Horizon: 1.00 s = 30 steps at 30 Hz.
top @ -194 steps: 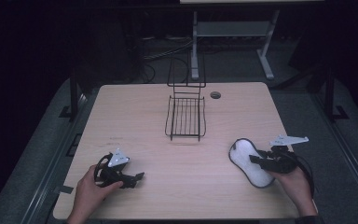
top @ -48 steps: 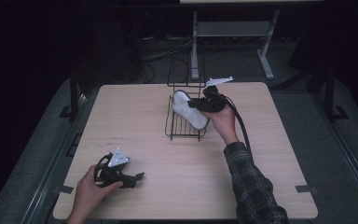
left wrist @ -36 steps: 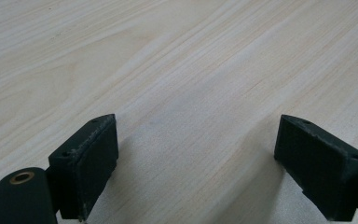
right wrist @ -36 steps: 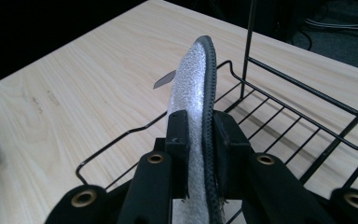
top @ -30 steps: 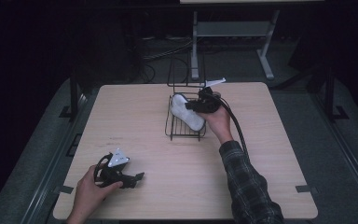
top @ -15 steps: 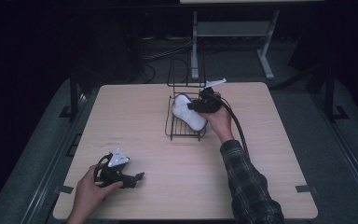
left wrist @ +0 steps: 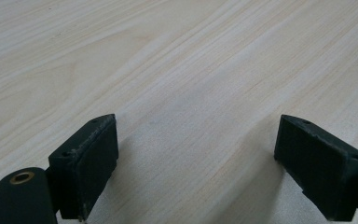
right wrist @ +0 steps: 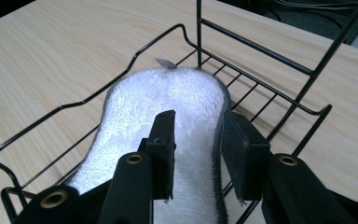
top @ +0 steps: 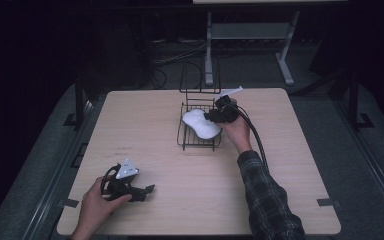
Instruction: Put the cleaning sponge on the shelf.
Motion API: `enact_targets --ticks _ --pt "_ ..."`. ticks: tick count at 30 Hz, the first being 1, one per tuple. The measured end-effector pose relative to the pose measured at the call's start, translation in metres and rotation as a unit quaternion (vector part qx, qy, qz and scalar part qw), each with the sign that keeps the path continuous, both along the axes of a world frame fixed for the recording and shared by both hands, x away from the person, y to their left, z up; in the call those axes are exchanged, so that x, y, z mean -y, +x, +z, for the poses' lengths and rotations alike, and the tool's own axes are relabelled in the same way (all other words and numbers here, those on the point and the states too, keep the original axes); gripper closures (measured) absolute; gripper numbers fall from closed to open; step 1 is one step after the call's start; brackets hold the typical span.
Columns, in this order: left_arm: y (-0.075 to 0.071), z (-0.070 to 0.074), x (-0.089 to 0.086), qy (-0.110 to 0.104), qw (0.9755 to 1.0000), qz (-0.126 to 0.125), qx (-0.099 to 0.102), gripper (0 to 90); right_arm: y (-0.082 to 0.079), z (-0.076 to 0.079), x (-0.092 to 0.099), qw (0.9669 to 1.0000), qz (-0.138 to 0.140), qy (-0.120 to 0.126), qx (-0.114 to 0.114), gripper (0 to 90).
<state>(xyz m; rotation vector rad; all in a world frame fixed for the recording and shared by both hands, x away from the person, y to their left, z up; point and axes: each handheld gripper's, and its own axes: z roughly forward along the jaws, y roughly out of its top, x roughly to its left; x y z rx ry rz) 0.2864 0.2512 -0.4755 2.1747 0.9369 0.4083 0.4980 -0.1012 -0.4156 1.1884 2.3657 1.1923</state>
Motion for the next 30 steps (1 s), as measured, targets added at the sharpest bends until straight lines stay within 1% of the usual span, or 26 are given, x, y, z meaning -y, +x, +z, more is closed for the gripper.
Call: enact_targets --ticks 1,3,5,6,10,12,15,17,21,22,25,27,28,30 --pt "0.000 0.000 0.000 0.000 1.0000 0.000 0.000 12.7 -0.001 0.000 0.000 1.0000 -0.004 0.004 -0.004 64.1" --pt "0.000 0.000 0.000 0.001 1.0000 0.000 0.000 12.7 -0.001 -0.001 0.002 1.0000 -0.002 0.004 0.001 64.9" --pt "0.000 0.000 0.000 0.001 1.0000 0.000 0.000 12.7 -0.003 0.001 0.004 0.9999 -0.001 0.010 0.001 70.9" --pt "0.000 0.000 0.000 0.001 1.0000 0.000 0.000 12.7 -0.005 0.002 0.005 0.9999 0.000 0.014 0.004 72.5" --pt "0.000 0.000 0.000 0.001 1.0000 -0.001 0.001 12.7 -0.012 0.007 0.010 0.9998 0.008 0.010 0.014 88.8" --pt "0.000 0.000 0.000 0.002 1.0000 -0.001 0.001 12.7 -0.015 0.010 0.013 0.9998 0.009 0.010 0.011 89.5" --pt "0.000 0.000 0.000 0.002 1.0000 -0.001 0.000 12.7 -0.018 0.011 0.019 0.9999 0.008 0.001 0.015 89.6" --pt "0.000 0.000 0.000 0.001 1.0000 -0.001 0.000 12.7 -0.020 0.009 0.023 0.9998 0.010 -0.005 0.014 89.5" --pt "0.000 0.000 0.000 0.000 1.0000 0.000 0.000 12.7 -0.025 0.005 0.029 0.9998 0.011 -0.009 0.011 89.6" --pt "0.000 0.000 0.000 0.001 1.0000 -0.001 0.000 12.7 -0.026 0.004 0.029 0.9999 0.010 -0.008 0.010 89.6" --pt "0.000 0.000 0.000 0.000 1.0000 0.000 0.000 12.7 -0.030 -0.001 0.030 0.9997 0.015 -0.018 0.008 89.5" --pt "0.000 0.000 0.000 0.000 1.0000 0.000 0.000 12.7 -0.032 -0.003 0.029 0.9996 0.020 -0.018 0.002 89.6" --pt "0.000 0.000 0.000 0.000 1.0000 0.000 0.000 12.7 -0.033 -0.003 0.028 0.9996 0.023 -0.018 0.006 89.6" --pt "0.000 0.000 0.000 0.001 1.0000 0.000 0.000 12.7 -0.035 -0.004 0.025 0.9993 0.031 -0.018 0.005 89.5"
